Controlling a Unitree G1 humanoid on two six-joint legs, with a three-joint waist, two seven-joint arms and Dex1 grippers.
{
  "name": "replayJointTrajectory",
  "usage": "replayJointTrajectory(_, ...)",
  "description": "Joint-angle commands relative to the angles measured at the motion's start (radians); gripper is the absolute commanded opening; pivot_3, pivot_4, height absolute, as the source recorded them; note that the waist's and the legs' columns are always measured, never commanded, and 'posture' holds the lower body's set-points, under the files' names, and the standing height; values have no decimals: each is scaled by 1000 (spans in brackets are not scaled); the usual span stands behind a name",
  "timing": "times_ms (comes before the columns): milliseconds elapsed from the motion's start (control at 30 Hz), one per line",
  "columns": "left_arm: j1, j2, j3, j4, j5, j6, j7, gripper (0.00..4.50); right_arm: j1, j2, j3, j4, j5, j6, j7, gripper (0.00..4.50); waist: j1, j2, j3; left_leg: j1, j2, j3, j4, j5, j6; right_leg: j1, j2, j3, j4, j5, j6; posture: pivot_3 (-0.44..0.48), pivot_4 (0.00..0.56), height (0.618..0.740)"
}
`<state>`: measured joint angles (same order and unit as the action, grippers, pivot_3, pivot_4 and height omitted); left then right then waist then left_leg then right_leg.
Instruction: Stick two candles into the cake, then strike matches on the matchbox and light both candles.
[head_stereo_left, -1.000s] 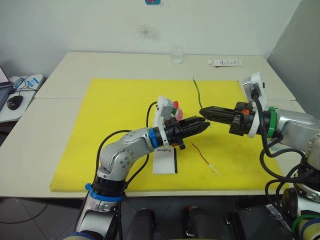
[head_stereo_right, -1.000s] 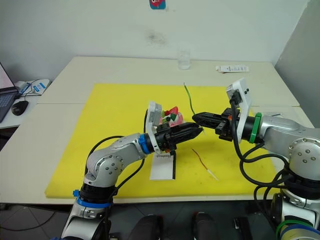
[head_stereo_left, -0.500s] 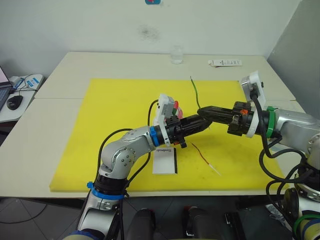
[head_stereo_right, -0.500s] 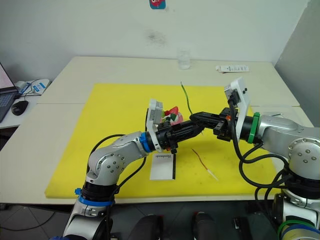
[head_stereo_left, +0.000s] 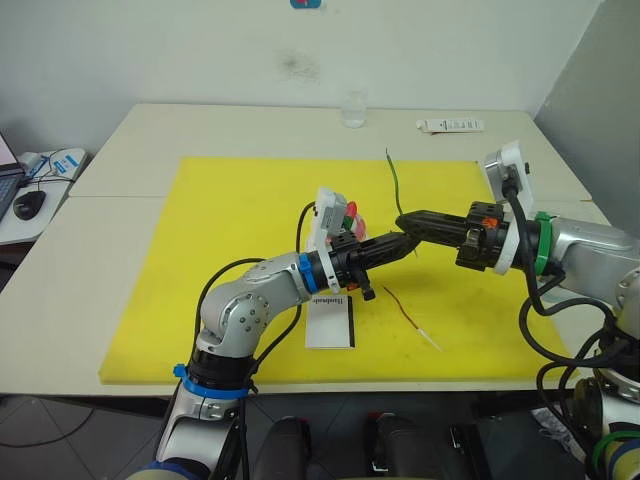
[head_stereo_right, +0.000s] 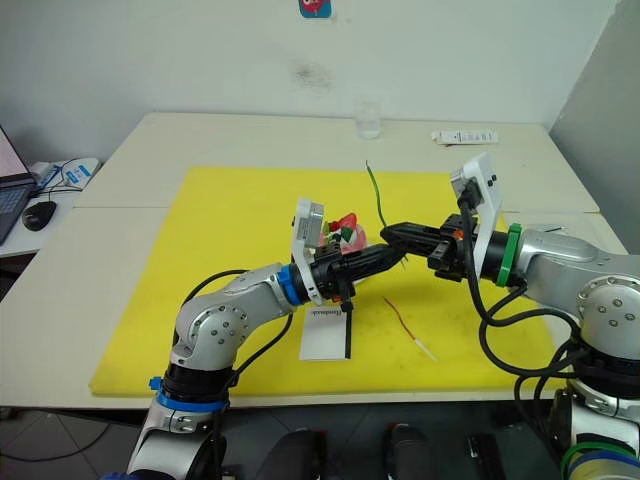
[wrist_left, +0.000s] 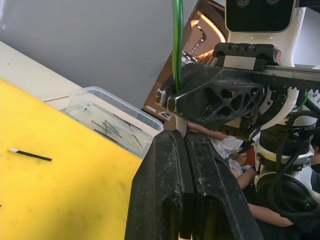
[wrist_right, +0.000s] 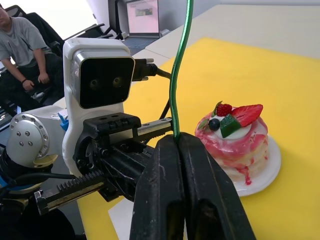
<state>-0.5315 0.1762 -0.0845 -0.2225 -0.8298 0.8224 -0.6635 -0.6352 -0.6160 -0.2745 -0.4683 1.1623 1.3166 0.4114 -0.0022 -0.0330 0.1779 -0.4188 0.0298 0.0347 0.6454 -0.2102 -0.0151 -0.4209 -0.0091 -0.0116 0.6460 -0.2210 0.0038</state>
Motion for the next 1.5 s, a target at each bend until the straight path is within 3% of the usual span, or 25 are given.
replayJointTrajectory(33, -15, 12, 25, -29, -29, 21, 5, 0, -1, -16, -23, -26, 55, -31, -1, 1104, 0, 0, 0, 0, 0, 0, 0, 0, 0, 0, 0, 0, 0, 0, 0, 0, 150, 740)
replayJointTrajectory(367, -12, 140, 114, -83, -116, 113, -3, 0, 53, -68, -101, -42, 162, -109, -76, 4471, -1, 0, 0, -1, 0, 0, 0, 0, 0, -1, 0, 0, -1, 0, 0, 0, 150, 740)
replayJointTrajectory(467, -33, 210, 179, -119, -193, 183, 16, 0, 107, -52, -67, -61, 92, -181, -61, 4471, -2, 0, 0, -1, 1, -1, 0, 0, 0, -1, 0, -1, -1, 0, 0, 0, 150, 740)
replayJointTrajectory(633, -58, 390, 294, -128, -273, 260, 22, 0, 176, -60, 156, -146, -168, -339, 22, 4471, -5, 0, 0, 0, 2, -1, -1, 0, 0, -1, 2, -1, 0, 0, 0, 0, 150, 740)
replayJointTrajectory(900, -25, 559, 370, -21, -108, 137, 20, 0, 101, 24, 421, -111, -449, -438, -6, 4471, -5, 0, 0, 0, 1, 0, -1, 0, 0, -2, 0, -1, 0, -2, -3, 0, 150, 740)
replayJointTrajectory(1100, -84, 502, 254, 120, 77, -50, -28, 0, 15, 135, 472, -78, -538, -391, -90, 4471, 8, 0, 1, -1, 1, 0, -2, 0, 0, -2, -1, -2, 0, -2, -3, 0, 150, 740)
replayJointTrajectory(1500, -210, 367, 92, 401, 265, -258, -236, 0, 15, 183, 458, -102, -609, -314, -140, 4471, 0, -1, 1, -4, 0, 0, -1, 0, 0, -4, -6, -2, 0, -2, -3, 0, 150, 740)
